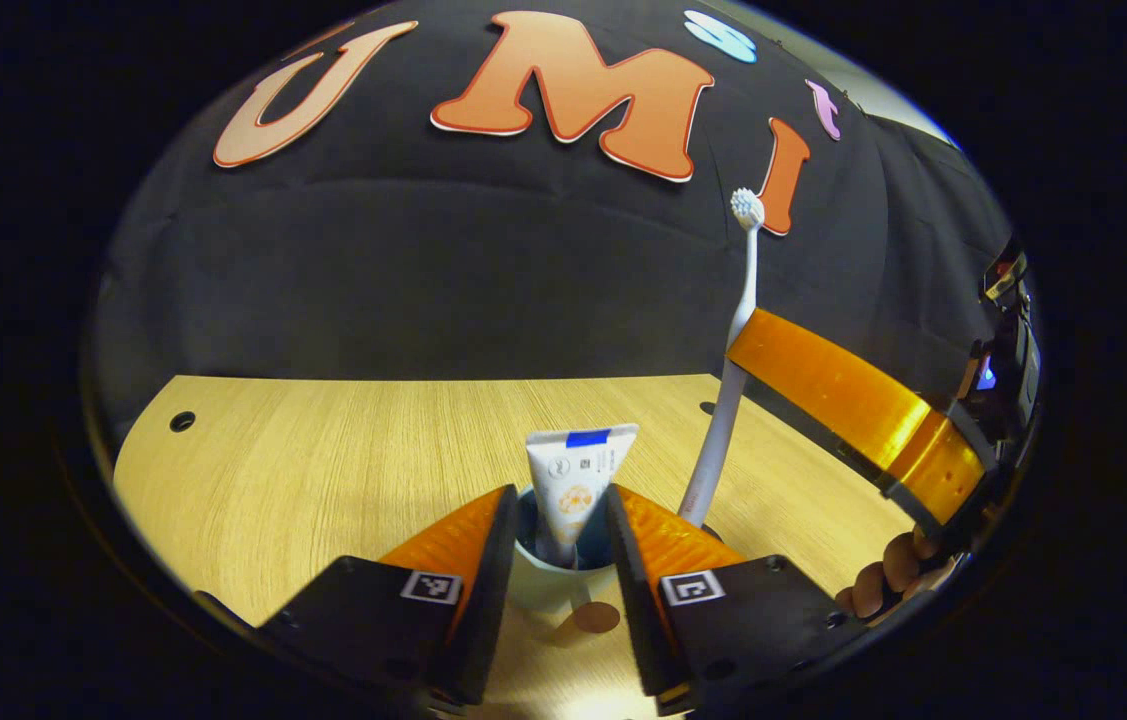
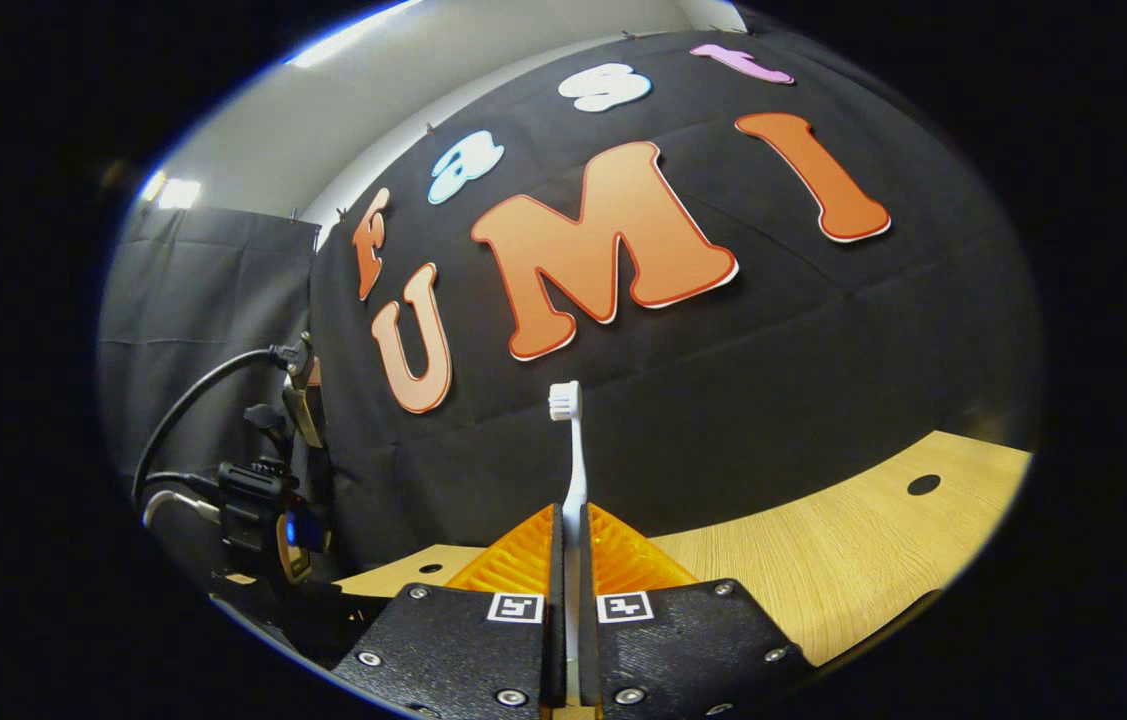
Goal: Put the toothbrush and toothpaste on the desktop into the cup, then pick up the cup and place it on the coaster on the desktop.
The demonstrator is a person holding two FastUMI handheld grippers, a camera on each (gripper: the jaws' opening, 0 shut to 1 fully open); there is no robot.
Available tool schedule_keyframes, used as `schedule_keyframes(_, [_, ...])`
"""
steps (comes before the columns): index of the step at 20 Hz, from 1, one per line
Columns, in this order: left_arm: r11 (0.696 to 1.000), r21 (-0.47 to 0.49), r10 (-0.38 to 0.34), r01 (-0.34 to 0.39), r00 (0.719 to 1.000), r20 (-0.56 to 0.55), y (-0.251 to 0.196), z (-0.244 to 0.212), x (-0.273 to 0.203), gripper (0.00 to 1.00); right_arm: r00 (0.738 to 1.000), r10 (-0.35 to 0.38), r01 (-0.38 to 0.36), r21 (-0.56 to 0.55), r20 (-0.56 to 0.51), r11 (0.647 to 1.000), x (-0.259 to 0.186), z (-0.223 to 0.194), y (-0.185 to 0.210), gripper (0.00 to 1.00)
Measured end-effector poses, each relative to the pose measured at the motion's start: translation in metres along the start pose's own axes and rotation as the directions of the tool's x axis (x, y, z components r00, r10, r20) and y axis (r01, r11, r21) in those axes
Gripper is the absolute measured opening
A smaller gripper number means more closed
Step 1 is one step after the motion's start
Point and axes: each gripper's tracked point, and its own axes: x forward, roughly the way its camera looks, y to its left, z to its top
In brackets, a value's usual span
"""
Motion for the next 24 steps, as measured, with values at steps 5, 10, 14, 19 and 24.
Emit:
schedule_keyframes(5, [0.999, -0.009, 0.054, -0.054, 0.998, 0.027, 0.017, 0.004, -0.022, 0.88, 1.000, -0.012, 0.011, 0.016, 0.026, 1.000, 0.010, -0.007, -0.004, 0.05])
schedule_keyframes(10, [0.996, -0.030, 0.085, -0.083, 0.995, 0.050, 0.030, 0.008, -0.045, 0.96, 0.999, -0.005, 0.004, 0.025, 0.052, 1.000, 0.018, -0.017, -0.003, 0.05])
schedule_keyframes(14, [0.993, -0.048, 0.112, -0.109, 0.992, 0.050, 0.049, 0.003, -0.048, 0.96, 1.000, -0.011, 0.010, 0.046, 0.026, 0.999, 0.019, -0.035, -0.003, 0.05])
schedule_keyframes(19, [0.990, -0.080, 0.116, -0.113, 0.993, 0.037, 0.052, -0.005, -0.055, 0.96, 1.000, -0.025, 0.025, 0.030, -0.002, 0.999, 0.014, -0.053, -0.005, 0.05])
schedule_keyframes(24, [0.990, -0.080, 0.117, -0.115, 0.993, 0.023, 0.045, -0.006, -0.057, 0.96, 1.000, -0.030, 0.030, 0.016, 0.009, 0.999, 0.005, -0.050, -0.006, 0.07])
